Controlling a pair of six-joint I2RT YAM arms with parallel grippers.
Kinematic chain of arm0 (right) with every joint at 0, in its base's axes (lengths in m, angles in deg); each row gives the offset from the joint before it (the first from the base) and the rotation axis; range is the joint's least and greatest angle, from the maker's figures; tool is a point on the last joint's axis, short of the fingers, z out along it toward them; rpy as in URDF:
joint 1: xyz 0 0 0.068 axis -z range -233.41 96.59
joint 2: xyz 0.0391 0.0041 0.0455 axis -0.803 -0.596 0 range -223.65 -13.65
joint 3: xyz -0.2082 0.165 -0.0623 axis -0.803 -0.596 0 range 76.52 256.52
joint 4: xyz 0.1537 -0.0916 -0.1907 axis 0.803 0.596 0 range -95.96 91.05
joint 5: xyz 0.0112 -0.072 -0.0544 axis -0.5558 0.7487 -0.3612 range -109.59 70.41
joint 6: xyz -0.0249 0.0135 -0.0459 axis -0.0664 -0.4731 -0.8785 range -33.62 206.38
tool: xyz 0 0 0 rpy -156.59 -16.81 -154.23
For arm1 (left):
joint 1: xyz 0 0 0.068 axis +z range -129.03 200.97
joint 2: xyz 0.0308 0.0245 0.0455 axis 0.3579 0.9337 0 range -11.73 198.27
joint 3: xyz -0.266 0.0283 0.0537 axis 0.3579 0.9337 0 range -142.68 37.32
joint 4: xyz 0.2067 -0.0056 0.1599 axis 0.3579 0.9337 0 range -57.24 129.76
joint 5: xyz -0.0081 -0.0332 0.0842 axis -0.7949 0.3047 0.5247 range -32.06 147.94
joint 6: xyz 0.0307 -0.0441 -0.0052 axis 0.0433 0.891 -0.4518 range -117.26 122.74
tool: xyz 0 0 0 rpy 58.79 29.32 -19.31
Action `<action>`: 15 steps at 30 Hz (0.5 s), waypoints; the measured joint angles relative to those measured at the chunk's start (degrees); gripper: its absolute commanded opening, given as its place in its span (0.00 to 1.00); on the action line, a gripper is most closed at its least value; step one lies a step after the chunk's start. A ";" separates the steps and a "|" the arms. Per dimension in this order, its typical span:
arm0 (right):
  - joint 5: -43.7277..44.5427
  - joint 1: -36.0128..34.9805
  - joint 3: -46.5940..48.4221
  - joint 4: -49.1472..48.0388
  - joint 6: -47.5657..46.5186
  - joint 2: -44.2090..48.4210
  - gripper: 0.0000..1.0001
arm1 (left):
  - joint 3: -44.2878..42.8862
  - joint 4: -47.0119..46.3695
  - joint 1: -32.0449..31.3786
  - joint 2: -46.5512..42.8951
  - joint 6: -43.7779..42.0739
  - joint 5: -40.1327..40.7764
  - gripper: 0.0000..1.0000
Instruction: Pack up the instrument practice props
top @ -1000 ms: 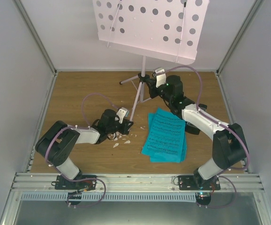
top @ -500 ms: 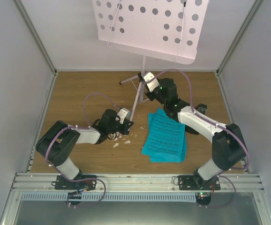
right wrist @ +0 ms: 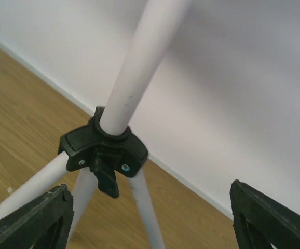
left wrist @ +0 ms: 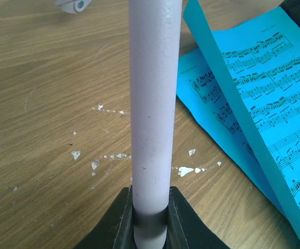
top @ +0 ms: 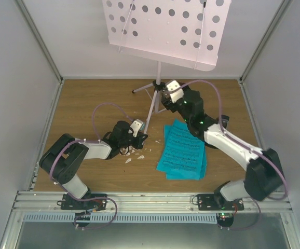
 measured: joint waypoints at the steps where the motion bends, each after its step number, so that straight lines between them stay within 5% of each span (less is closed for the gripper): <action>1: -0.31 0.04 -1.57 -0.50 2.19 2.56 0.92 | 0.00 0.00 -0.02 -0.02 0.00 0.09 0.03; 6: -3.65 1.53 -6.73 -1.14 20.00 13.68 0.89 | 0.00 0.15 -0.07 -0.11 -0.02 0.22 0.00; 15: -18.71 3.45 -6.84 1.07 61.35 13.22 0.81 | 0.00 0.15 -0.07 -0.11 -0.02 0.17 0.00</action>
